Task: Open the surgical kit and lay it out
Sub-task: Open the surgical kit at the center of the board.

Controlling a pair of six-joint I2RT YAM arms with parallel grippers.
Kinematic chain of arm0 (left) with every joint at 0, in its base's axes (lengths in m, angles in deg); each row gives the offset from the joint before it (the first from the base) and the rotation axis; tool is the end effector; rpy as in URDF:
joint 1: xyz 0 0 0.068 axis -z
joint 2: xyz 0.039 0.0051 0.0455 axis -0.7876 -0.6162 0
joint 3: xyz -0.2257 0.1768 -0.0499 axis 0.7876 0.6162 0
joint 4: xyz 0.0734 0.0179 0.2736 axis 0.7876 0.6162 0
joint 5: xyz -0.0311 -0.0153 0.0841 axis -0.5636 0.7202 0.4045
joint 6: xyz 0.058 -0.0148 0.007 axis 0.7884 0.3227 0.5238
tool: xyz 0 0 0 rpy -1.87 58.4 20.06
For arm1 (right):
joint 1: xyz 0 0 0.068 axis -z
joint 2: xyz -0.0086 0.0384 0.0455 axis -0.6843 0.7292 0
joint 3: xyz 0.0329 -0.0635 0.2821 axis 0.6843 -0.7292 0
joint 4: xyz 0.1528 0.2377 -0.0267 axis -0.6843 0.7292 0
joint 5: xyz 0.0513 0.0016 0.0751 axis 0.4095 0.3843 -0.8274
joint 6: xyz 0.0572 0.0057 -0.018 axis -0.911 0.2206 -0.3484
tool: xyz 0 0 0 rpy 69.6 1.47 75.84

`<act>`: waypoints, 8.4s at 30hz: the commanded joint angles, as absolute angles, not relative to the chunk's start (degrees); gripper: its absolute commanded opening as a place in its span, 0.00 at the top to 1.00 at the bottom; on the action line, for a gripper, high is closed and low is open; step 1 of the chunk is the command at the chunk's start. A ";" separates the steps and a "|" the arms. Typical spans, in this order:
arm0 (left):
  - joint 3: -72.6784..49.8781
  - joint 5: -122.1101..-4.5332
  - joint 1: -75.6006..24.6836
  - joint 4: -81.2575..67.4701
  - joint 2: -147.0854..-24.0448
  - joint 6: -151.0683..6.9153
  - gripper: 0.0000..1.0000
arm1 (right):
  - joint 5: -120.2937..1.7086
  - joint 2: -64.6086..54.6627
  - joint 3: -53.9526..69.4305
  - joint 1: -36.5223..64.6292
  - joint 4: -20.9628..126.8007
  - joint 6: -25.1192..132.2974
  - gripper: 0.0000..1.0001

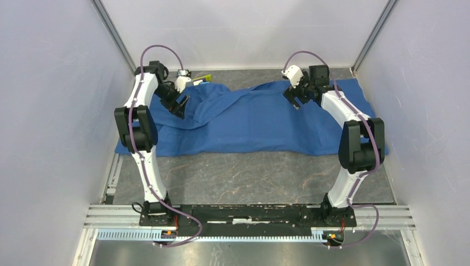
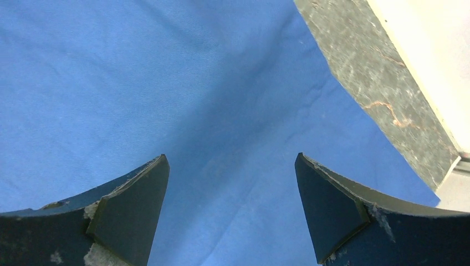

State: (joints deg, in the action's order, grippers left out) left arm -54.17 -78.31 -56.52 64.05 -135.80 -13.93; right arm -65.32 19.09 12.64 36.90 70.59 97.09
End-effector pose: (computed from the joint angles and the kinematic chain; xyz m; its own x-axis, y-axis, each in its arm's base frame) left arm 0.4807 0.0206 0.2392 -0.6751 0.6156 -0.4066 0.7108 0.6903 -0.1351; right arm 0.4454 0.0595 0.2493 -0.3760 -0.6254 -0.6837 -0.6273 0.7149 -0.3089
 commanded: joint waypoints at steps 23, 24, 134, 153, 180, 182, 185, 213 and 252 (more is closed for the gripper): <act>-61.96 -77.78 -48.69 83.37 -144.77 49.12 0.26 | -70.84 20.35 11.21 36.87 74.39 99.69 0.09; -63.08 -77.26 -48.70 84.00 -145.64 49.27 0.28 | -70.61 20.47 11.27 36.91 74.25 99.69 0.09; -41.82 -77.34 -39.39 32.83 -143.45 -70.85 0.27 | -73.07 39.13 22.57 31.26 71.29 69.68 0.10; -47.33 -76.05 -41.04 24.21 -134.82 -60.58 0.04 | -66.87 32.58 35.04 39.38 72.87 73.71 0.02; -46.37 -72.43 -48.18 30.79 -129.86 -57.91 0.00 | -41.68 34.94 26.83 48.22 69.28 60.54 0.02; -46.43 -72.38 -48.18 30.86 -129.87 -58.06 0.00 | -41.44 32.79 22.65 49.63 65.33 56.38 0.02; -46.64 -72.12 -48.11 30.84 -130.02 -58.43 0.00 | -40.27 30.04 17.14 51.36 60.23 53.73 0.02; -42.59 -72.12 -48.56 29.05 -128.85 -58.98 0.00 | -46.89 35.70 17.37 54.49 57.44 50.99 0.02; -42.15 -72.11 -49.27 30.15 -126.17 -57.87 0.00 | -61.68 39.21 16.61 54.85 62.32 59.90 1.00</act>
State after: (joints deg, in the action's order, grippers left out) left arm -41.95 -71.66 -49.06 30.74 -128.87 -60.38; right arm -57.41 38.56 18.25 55.37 58.24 59.04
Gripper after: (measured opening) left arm 0.994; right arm 0.023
